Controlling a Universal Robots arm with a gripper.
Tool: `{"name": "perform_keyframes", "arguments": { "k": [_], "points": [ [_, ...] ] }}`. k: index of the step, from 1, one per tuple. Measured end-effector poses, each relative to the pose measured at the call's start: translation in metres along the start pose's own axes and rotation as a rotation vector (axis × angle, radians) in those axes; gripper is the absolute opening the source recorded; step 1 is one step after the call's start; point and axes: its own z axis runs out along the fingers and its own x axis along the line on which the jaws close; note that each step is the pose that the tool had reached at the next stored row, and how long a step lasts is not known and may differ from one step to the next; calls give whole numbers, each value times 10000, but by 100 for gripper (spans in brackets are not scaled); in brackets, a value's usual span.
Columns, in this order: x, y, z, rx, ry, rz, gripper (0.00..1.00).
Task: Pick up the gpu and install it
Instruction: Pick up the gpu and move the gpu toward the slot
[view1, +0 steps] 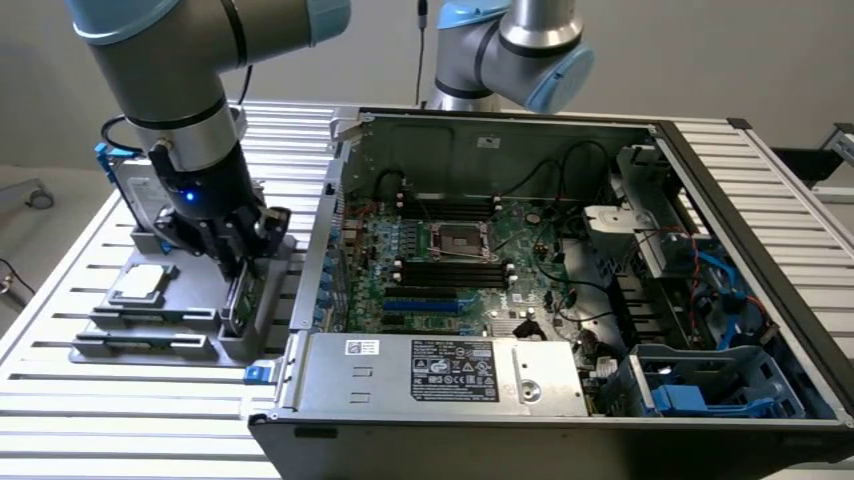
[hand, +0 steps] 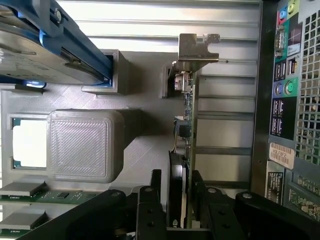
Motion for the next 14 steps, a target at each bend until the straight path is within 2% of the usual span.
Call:
{"name": "perform_keyframes", "arguments": {
  "k": [1, 7, 14],
  "points": [
    [0, -1, -2, 2, 1, -1, 28],
    [0, 0, -32, 4, 5, -1, 26],
    [1, 8, -325, 2, 4, -1, 26]
  ]
}}
